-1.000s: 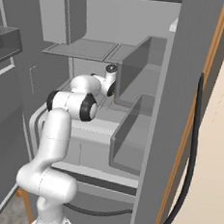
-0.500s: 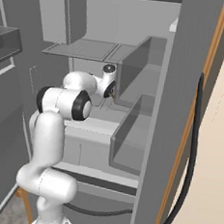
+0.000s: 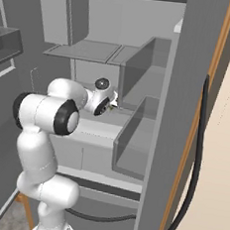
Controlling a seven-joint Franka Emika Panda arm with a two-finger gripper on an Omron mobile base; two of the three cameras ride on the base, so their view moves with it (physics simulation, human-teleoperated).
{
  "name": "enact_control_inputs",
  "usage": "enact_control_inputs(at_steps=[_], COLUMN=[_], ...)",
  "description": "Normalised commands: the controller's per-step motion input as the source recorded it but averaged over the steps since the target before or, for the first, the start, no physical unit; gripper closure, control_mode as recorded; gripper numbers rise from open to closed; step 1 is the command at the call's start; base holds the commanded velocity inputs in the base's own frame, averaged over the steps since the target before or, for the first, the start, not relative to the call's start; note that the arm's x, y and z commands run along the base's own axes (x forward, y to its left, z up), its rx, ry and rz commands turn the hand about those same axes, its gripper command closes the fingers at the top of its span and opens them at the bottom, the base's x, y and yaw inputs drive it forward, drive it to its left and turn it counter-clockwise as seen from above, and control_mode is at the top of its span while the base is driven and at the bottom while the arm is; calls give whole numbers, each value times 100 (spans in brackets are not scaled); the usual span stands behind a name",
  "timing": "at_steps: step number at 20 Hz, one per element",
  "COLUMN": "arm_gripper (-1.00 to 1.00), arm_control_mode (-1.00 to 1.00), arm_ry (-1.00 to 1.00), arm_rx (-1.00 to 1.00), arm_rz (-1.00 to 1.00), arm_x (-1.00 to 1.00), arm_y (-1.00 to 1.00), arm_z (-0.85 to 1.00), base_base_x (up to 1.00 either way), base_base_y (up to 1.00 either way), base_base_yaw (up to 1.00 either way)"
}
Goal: Pick the cheese from the fridge and the cheese grater from the cabinet and place them next to the salad bowl.
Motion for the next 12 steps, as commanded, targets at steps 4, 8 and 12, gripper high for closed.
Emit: enact_control_inputs(at_steps=[4,8,12], arm_gripper=[100,100,100], arm_control_mode=[-100,-100,-100], arm_ry=[0,2,15], arm_rx=[0,0,0], arm_rz=[0,0,0], arm_x=[-100,-100,-98], arm_y=[0,0,0], arm_z=[49,68,74], base_base_x=[0,0,0], base_base_y=[0,0,0], base_base_yaw=[0,0,0])
